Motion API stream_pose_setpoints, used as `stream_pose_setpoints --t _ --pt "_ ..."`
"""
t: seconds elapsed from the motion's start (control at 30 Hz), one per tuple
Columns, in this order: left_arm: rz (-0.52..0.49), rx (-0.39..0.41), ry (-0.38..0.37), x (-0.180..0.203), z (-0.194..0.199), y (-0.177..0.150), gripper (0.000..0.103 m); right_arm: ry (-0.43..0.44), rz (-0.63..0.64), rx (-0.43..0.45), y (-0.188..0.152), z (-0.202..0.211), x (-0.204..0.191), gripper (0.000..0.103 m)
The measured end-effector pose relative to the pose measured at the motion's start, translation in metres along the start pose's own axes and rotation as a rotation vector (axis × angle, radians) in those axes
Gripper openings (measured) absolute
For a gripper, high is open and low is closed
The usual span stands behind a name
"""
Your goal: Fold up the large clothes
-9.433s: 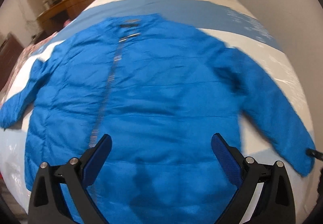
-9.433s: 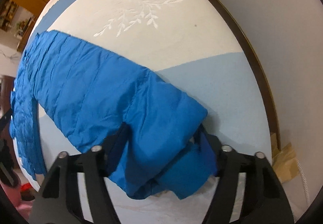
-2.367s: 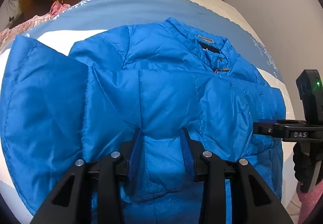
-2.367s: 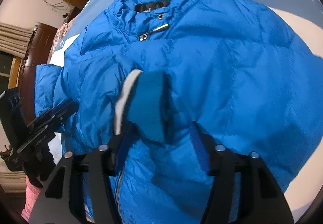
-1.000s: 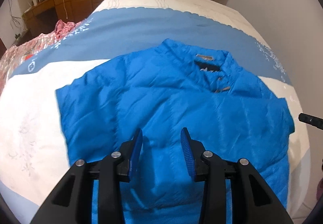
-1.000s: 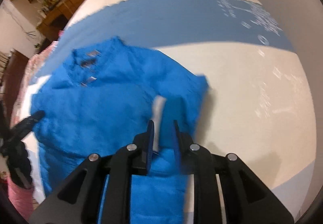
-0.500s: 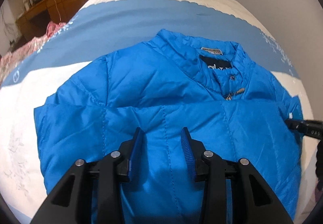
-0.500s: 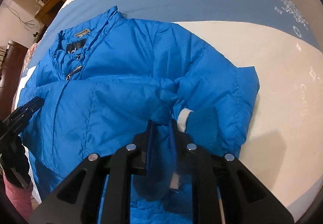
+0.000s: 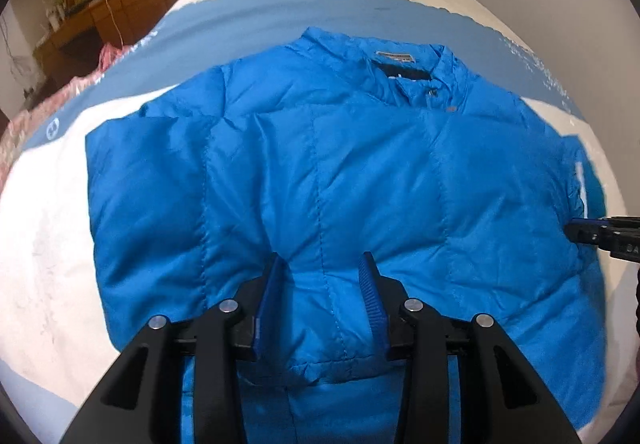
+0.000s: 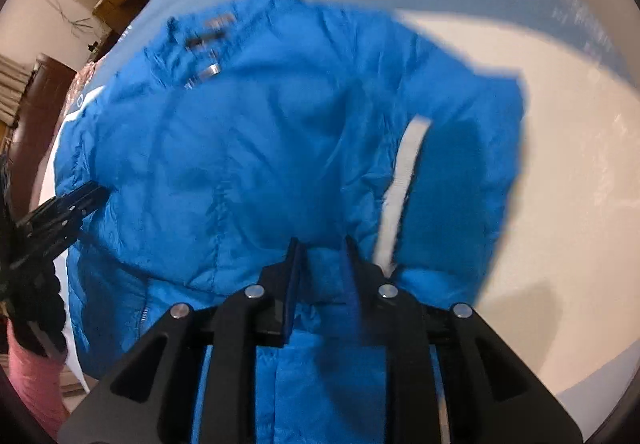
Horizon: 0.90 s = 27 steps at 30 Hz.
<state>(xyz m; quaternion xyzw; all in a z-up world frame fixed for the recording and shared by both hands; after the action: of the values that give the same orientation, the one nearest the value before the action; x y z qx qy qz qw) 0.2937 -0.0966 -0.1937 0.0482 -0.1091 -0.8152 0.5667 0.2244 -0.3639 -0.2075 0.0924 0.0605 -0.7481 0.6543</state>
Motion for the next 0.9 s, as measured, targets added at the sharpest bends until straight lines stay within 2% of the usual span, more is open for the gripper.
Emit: stream_pose_setpoints --t 0.07,0.17,0.27,0.37,0.47,0.53,0.77,0.9 --pt "0.002 0.005 0.018 0.003 -0.001 0.0 0.041 -0.009 -0.008 0.011 0.001 -0.001 -0.001 0.019" --pt "0.032 -0.006 -0.001 -0.001 0.004 0.0 0.041 -0.017 -0.017 0.012 0.001 0.008 -0.002 0.019" --pt "0.057 0.0 0.005 -0.004 0.028 -0.013 0.041 0.011 -0.033 0.049 -0.015 0.027 -0.003 0.023" --pt "0.061 0.032 0.014 -0.005 0.065 -0.041 0.043 0.003 -0.019 0.091 -0.043 0.05 -0.002 0.029" --pt "0.067 0.061 0.025 -0.005 0.092 -0.069 0.052 0.038 -0.025 0.111 -0.08 0.065 0.003 0.034" --pt "0.071 0.071 0.028 -0.005 0.11 -0.096 0.055 0.042 -0.021 0.122 -0.101 0.071 0.003 0.037" --pt "0.089 0.065 0.065 -0.007 0.145 -0.169 0.061 0.037 -0.037 0.118 -0.172 0.075 0.0 0.042" --pt "0.116 0.068 0.071 -0.01 0.159 -0.204 0.062 0.013 -0.015 0.109 -0.207 0.075 -0.007 0.049"
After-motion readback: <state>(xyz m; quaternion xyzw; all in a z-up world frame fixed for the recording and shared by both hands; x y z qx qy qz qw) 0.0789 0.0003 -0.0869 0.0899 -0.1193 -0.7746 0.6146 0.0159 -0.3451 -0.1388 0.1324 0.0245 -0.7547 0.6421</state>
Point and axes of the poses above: each gripper's, at about its wrist camera, not at the fingertips, and z roughly against the way its jaws point, x to its right, y to its top, the point moved 4 cm from there along -z, roughly the way its jaws point, and after that the axes turned 11 degrees about -x, right-handed, at the moved point
